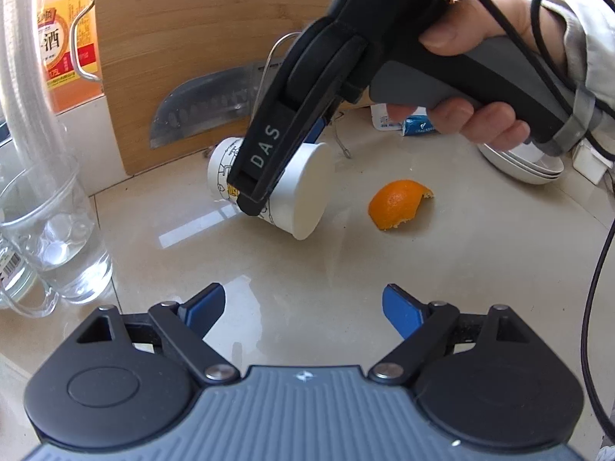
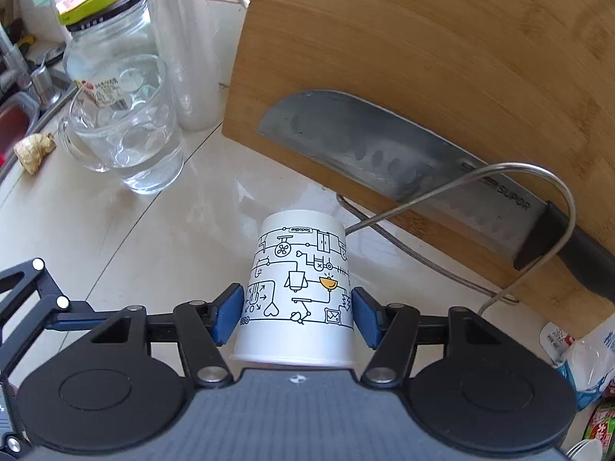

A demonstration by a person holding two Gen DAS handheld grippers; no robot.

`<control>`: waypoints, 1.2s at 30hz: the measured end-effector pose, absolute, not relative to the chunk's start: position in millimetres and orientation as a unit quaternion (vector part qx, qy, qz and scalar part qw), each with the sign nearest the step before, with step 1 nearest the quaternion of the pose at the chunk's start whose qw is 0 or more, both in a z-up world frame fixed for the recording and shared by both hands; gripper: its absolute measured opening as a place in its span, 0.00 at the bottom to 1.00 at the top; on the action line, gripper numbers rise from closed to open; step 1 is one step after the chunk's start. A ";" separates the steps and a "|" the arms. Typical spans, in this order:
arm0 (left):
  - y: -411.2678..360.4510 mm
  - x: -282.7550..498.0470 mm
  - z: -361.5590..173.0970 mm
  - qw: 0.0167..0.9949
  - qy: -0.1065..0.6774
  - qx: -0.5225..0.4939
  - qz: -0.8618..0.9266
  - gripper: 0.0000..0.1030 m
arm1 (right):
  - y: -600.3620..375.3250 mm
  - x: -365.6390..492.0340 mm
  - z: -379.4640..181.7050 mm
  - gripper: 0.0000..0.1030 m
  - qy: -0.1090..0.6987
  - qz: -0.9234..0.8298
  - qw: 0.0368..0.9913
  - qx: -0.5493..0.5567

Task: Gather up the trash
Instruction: 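Grasp the white paper cup with the right tool and lift it, then grasp the orange peel with the left tool while the right tool holds the cup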

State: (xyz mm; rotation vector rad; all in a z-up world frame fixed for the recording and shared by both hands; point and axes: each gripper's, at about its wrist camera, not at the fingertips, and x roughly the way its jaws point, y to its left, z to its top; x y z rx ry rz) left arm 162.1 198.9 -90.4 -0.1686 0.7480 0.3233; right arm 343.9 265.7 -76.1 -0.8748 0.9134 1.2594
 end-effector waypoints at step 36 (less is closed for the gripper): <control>218.2 312.0 -118.2 0.923 0.362 -0.119 -0.046 0.65 | 63.2 417.5 -29.4 0.64 0.419 0.422 0.773 -0.222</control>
